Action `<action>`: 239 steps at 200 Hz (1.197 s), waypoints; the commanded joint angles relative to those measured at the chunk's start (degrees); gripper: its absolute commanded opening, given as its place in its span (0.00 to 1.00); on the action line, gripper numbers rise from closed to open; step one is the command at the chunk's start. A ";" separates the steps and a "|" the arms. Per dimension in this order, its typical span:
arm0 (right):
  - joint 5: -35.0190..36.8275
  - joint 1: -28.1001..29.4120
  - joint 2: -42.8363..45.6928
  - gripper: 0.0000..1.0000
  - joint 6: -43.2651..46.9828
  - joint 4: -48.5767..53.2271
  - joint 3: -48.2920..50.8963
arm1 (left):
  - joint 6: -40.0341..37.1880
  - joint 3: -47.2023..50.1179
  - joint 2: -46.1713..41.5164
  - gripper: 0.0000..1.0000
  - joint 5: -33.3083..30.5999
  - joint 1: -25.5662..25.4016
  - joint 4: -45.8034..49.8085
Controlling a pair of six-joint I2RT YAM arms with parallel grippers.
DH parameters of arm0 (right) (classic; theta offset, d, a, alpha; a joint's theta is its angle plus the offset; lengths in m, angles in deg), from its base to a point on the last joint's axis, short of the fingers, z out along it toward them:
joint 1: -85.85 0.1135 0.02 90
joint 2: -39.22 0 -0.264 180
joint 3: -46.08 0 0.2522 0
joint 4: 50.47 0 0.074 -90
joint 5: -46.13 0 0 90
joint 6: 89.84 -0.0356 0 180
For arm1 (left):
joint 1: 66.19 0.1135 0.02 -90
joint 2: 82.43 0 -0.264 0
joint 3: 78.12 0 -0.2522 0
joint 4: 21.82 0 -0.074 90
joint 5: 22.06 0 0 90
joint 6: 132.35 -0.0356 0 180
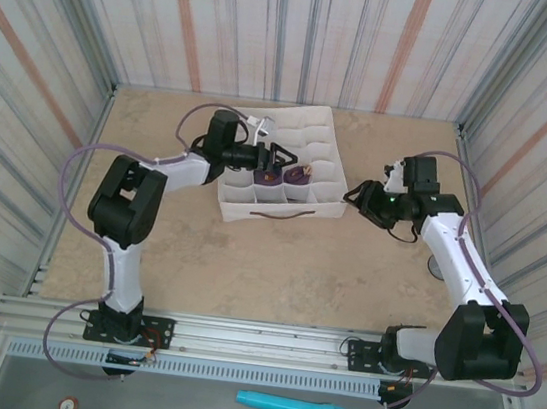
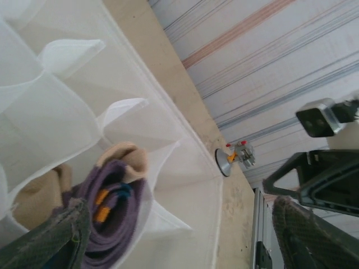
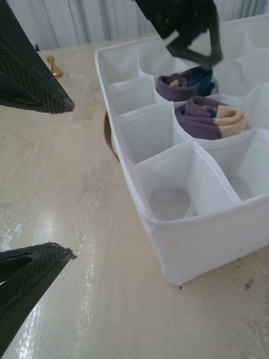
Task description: Roll the socks
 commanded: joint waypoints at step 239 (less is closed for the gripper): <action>32.52 -9.31 -3.36 0.99 28.36 -72.81 36.99 | -37.47 47.34 -30.38 0.99 -34.57 25.40 -17.84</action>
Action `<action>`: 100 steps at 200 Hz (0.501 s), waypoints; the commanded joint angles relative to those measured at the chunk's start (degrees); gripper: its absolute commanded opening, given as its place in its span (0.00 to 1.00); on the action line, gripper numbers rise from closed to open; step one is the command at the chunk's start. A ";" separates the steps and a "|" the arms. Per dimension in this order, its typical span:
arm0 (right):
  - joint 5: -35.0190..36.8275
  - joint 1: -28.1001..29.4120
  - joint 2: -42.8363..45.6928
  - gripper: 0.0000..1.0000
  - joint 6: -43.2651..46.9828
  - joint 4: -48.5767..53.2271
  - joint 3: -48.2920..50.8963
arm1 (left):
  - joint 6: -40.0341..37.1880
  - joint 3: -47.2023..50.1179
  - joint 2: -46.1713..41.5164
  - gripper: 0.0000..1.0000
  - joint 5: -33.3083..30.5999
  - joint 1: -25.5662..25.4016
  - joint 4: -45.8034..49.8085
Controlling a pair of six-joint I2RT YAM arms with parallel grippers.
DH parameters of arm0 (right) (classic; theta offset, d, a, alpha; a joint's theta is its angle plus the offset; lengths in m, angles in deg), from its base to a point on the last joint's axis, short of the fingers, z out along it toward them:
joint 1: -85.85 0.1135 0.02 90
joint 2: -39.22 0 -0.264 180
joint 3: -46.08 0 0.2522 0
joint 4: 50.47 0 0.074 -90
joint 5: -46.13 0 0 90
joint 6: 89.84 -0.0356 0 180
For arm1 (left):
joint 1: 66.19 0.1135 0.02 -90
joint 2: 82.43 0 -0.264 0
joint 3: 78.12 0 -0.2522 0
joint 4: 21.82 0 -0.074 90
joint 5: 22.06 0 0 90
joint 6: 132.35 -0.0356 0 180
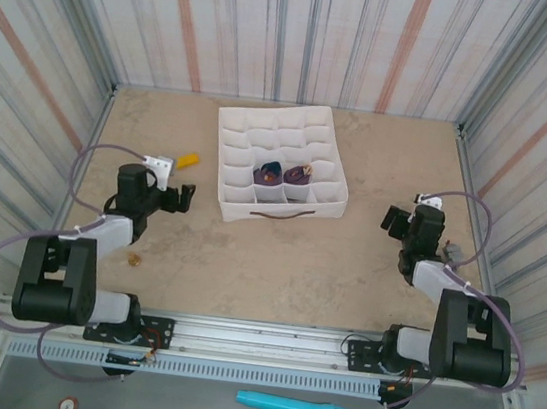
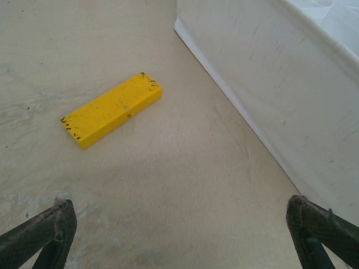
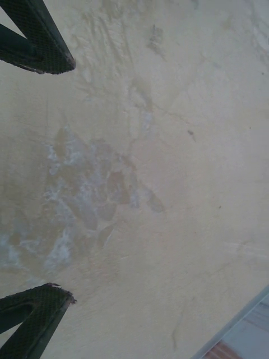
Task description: Roll the socks
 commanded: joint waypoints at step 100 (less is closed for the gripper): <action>-6.55 0.23 -14.51 0.99 2.72 -22.34 0.13 | 0.93 2.26 9.53 0.99 -11.91 -1.36 -20.54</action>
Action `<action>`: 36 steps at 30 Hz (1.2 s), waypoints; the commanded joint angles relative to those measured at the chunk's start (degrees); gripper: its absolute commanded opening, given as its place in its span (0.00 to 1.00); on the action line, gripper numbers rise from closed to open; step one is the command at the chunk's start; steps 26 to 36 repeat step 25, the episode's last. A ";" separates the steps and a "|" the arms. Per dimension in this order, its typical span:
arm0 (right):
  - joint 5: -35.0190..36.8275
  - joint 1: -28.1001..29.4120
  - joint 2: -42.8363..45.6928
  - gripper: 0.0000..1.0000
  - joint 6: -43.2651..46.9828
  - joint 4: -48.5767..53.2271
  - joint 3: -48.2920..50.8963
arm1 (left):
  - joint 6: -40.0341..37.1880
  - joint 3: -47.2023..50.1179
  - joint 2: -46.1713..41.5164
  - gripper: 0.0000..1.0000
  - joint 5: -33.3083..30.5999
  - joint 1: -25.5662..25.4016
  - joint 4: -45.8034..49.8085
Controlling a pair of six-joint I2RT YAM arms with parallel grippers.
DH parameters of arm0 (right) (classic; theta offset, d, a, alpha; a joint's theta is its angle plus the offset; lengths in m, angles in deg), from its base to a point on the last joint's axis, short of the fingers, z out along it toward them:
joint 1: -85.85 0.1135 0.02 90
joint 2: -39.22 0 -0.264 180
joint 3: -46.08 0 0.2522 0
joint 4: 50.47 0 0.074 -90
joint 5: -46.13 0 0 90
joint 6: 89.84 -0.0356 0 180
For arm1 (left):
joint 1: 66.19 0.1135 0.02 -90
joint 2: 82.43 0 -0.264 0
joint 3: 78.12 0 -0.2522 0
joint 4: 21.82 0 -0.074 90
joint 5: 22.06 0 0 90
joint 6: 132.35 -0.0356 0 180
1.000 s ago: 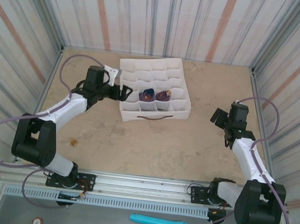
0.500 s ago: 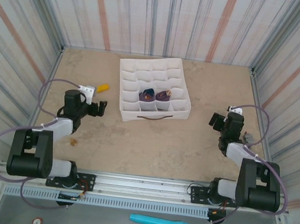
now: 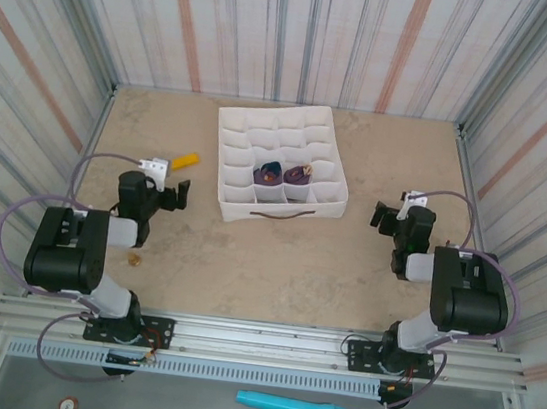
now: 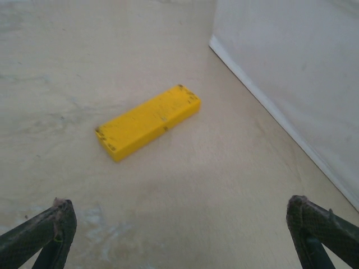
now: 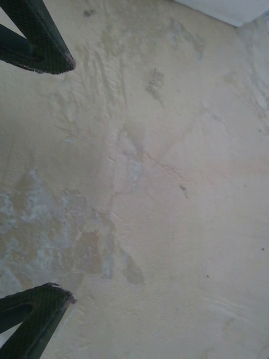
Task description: Roll the socks
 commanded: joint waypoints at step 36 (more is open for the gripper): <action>-3.21 -1.46 0.14 0.99 0.03 -1.66 -1.03 | -0.63 -1.06 -0.24 0.99 -7.73 -2.38 -0.15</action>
